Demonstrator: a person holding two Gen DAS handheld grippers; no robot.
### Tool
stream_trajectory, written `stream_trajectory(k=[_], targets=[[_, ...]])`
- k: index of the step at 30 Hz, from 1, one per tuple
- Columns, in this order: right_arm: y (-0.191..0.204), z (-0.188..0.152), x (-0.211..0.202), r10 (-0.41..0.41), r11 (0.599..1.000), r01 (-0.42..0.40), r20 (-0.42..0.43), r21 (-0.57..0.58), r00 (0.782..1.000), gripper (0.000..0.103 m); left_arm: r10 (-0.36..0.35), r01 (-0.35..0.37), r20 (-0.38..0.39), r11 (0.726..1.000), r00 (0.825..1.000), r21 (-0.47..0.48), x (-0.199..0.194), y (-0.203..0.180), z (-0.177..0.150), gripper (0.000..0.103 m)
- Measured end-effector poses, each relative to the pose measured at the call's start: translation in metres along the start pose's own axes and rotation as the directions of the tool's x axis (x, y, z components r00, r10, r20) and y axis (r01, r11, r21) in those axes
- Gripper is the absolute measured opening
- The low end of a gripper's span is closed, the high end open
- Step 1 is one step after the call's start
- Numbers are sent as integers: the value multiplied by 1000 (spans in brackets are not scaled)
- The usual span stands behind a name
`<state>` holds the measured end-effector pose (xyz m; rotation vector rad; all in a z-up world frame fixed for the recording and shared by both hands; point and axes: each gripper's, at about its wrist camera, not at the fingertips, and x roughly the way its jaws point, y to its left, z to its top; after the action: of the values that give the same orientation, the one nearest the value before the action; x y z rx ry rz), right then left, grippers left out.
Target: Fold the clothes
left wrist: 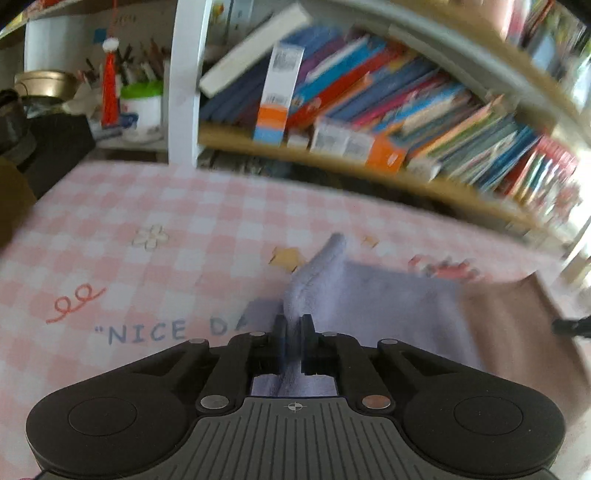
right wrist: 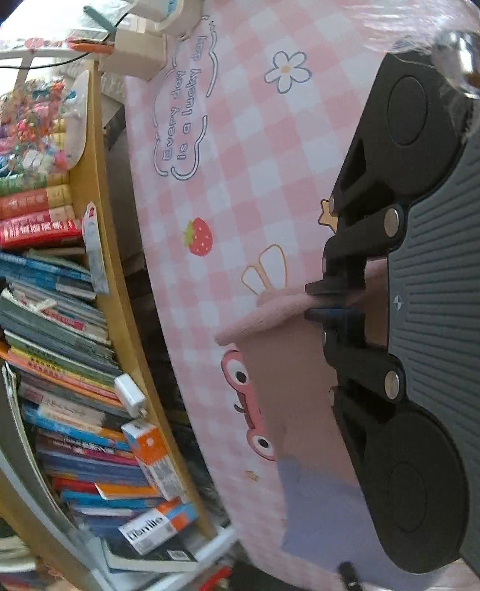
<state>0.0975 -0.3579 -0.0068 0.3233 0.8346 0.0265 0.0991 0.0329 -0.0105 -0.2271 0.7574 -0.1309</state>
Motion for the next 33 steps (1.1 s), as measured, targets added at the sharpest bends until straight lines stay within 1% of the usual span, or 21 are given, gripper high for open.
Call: stream_trajectory(k=[2, 3, 4, 8, 9, 12, 14, 15, 16, 17, 18, 20, 21, 22, 23, 26, 27, 30, 33], targets=[[-3, 1, -22, 43, 999, -44, 30, 28, 999, 6, -38, 39, 12, 997, 999, -70, -18, 9, 3, 5], [-6, 0, -26, 42, 998, -43, 29, 39, 999, 6, -45, 46, 10, 995, 999, -89, -21, 12, 2, 5], [-9, -2, -29, 35, 998, -36, 24, 50, 999, 6, -37, 37, -4, 996, 999, -87, -15, 13, -1, 5], [-21, -12, 1, 5, 995, -2, -29, 96, 1000, 6, -7, 2, -58, 997, 998, -78, 7, 19, -13, 6], [-22, -15, 8, -3, 994, 7, -38, 105, 999, 6, 1, -6, -71, 997, 997, -75, 12, 20, -16, 8], [-19, -16, 12, -30, 993, 32, -19, 111, 999, 9, 13, -20, -94, 997, 995, -71, 20, 23, -20, 10], [-16, -15, 8, -49, 994, 51, -14, 97, 999, 14, 10, -16, -98, 998, 995, -61, 17, 23, -19, 14], [-16, -15, 6, -58, 994, 59, -12, 90, 998, 23, 11, -17, -95, 998, 995, -61, 14, 25, -18, 19], [-14, -14, 1, -66, 995, 66, -5, 81, 998, 28, 12, -17, -91, 998, 996, -60, 11, 26, -17, 22], [-14, -13, -3, -69, 995, 69, 3, 73, 998, 30, 15, -20, -86, 998, 996, -60, 8, 27, -17, 29], [-13, -13, -9, -70, 995, 69, 11, 68, 998, 30, 20, -25, -79, 998, 997, -61, 4, 27, -17, 31], [-10, -15, -20, -74, 996, 73, 23, 52, 997, 33, 29, -33, -66, 997, 997, -63, -3, 28, -16, 32], [-8, -16, -25, -74, 997, 73, 28, 40, 997, 39, 32, -36, -63, 997, 997, -65, -6, 27, -16, 33], [-6, -17, -29, -74, 997, 73, 34, 27, 997, 41, 34, -38, -59, 997, 998, -66, -10, 26, -16, 33], [-4, -20, -33, -71, 997, 71, 38, 16, 997, 44, 37, -41, -52, 997, 998, -66, -14, 23, -16, 35], [0, -29, -43, -64, 998, 64, 44, 2, 997, 55, 49, -50, -27, 997, 998, -63, -27, 14, -19, 49], [0, -32, -46, -64, 998, 64, 48, 2, 997, 58, 55, -56, -20, 997, 998, -60, -32, 11, -20, 49], [-2, -40, -54, -54, 999, 54, 50, -1, 997, 59, 79, -80, -13, 995, 997, -66, -44, 1, -25, 52], [-7, -47, -65, -24, 1000, 25, 51, -19, 998, 59, 103, -103, -9, 992, 995, -74, -56, -11, -31, 53]])
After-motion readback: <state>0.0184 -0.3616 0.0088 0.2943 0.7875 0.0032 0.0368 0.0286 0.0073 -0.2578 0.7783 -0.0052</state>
